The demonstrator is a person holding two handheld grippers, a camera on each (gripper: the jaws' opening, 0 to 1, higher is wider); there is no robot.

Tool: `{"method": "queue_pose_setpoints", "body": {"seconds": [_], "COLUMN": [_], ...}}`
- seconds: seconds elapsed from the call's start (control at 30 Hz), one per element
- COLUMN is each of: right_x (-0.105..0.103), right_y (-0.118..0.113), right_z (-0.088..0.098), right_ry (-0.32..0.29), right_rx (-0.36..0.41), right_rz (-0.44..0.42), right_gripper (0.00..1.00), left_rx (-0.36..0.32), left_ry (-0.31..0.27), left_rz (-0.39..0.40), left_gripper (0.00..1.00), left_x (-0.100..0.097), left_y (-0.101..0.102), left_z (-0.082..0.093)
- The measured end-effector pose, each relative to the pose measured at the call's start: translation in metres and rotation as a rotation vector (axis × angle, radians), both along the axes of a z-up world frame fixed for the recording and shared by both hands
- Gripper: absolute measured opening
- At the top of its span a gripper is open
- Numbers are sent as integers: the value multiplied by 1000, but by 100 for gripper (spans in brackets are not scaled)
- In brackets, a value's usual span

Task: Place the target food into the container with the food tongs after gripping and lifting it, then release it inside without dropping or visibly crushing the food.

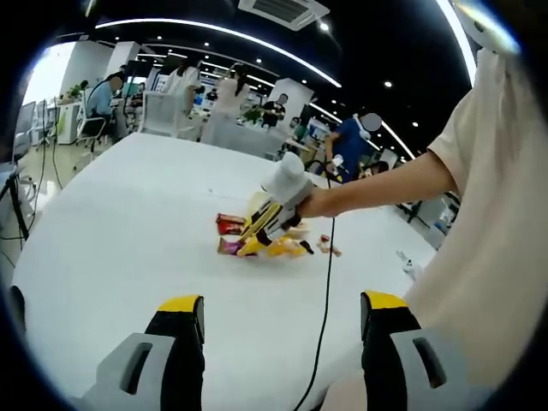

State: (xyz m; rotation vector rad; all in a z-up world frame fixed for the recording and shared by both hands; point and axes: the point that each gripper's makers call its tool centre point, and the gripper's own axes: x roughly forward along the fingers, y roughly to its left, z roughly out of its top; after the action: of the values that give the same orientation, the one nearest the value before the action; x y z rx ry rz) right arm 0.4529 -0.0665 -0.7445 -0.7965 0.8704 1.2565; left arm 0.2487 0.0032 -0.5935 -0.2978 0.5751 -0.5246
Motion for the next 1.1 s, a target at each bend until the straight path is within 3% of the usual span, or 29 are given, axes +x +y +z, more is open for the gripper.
{"method": "queue_pose_setpoints", "body": {"seconds": [0.53, 1.1], "right_x": [-5, 13], "right_y": [2, -12], "right_z": [9, 57], "right_ry": [3, -66], "right_rx": [24, 97], "right_rz": [-64, -145], "right_gripper": [24, 24], "left_rx": [3, -7], "left_ry": [0, -45], "left_rz": [14, -44], "left_gripper": [74, 74], "left_x": [-3, 6], "left_y": [7, -5], "left_z": [1, 11]}}
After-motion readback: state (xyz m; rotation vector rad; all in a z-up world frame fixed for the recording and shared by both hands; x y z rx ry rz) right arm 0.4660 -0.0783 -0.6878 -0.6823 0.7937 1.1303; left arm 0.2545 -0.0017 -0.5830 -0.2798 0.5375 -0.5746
